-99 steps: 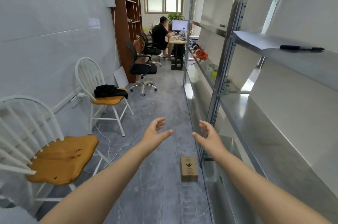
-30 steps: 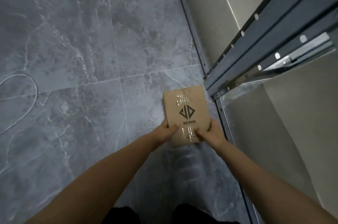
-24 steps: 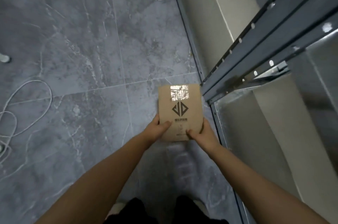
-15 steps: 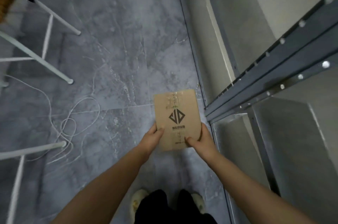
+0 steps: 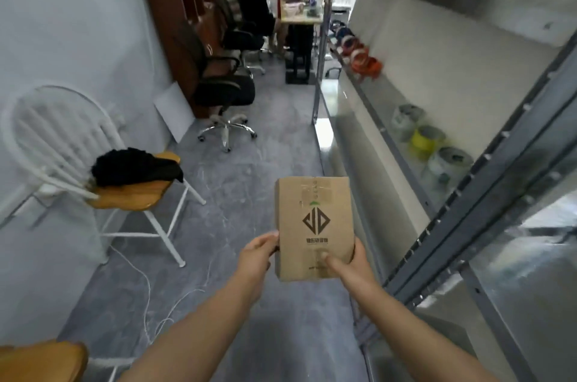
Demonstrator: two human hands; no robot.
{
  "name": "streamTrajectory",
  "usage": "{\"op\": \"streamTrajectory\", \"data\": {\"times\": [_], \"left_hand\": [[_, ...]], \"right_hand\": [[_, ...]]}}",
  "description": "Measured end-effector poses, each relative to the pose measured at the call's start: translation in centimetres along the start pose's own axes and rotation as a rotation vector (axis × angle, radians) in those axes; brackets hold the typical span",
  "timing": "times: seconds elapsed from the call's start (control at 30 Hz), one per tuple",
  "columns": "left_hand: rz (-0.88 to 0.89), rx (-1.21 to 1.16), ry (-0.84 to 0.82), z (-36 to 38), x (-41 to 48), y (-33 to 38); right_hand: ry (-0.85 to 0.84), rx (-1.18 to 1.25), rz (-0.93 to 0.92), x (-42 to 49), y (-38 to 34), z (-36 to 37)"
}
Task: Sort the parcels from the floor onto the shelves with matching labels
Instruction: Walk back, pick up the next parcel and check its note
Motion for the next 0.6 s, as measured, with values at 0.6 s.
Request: {"op": "streamTrajectory", "data": {"times": [0.6], "left_hand": [[0.151,-0.229,-0.438,5.5,-8.1,19.3]], "right_hand": [[0.021,-0.041,-0.507,-5.5,-21.1,-5.3]]}}
Point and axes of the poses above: each hand's wrist, its own x-axis towards the middle knuckle, its own z-axis out of the palm, y = z × x, the point moved 6 cm from there along x, towards the middle knuckle, and after that the axes turned 15 degrees about -x, right-handed, at the moved point
